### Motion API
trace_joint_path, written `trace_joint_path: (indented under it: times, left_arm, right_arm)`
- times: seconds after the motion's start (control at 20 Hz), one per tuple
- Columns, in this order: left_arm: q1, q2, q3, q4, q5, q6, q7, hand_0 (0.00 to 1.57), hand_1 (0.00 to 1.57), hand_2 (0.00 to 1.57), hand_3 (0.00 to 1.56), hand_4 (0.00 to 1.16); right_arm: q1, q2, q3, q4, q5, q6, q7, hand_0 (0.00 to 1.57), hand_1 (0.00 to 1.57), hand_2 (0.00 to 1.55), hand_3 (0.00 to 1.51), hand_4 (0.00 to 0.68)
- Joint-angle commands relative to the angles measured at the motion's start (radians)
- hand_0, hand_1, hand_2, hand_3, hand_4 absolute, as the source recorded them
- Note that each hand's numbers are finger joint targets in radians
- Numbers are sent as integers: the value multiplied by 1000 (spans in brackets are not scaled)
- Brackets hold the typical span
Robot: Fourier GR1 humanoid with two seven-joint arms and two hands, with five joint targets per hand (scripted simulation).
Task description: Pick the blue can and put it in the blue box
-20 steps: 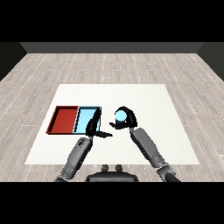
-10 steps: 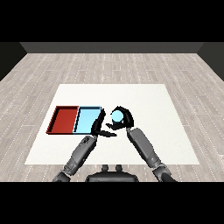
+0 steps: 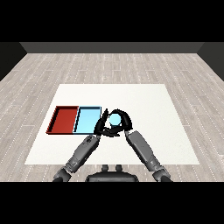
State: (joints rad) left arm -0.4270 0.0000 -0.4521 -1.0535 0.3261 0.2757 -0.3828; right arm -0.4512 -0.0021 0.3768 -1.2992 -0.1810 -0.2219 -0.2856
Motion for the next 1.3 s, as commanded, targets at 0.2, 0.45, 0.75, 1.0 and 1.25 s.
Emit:
trace_joint_path:
  times: [0.2, 0.45, 0.75, 1.0, 1.25]
  left_arm:
    - [-69, 0, -38, 78, 68, 43, -28, 0, 0, 0, 0, 0]
    - [-34, 0, -134, 54, 121, 63, -66, 0, 0, 0, 0, 0]
    - [-4, 10, -109, 58, -121, 140, -38, 270, 270, 517, 0, 571]
    - [-111, 33, -80, 151, -142, 144, -32, 318, 318, 520, 175, 0]
    - [-110, 4, -70, 52, -117, 153, 39, 0, 0, 0, 0, 428]
  right_arm:
    - [-14, 2, -3, 26, 3, 26, -9, 1431, 1431, 1432, 1389, 630]
    - [-15, 2, 144, -14, -34, -92, -7, 1408, 1408, 1439, 1389, 625]
    - [-125, 2, 146, 110, -73, -87, -29, 1278, 1278, 1416, 1396, 613]
    - [-178, 1, 246, 126, -148, -139, -37, 1468, 1468, 1471, 1399, 596]
    - [-162, 1, 244, 134, -130, -170, -79, 1454, 1454, 1460, 1393, 590]
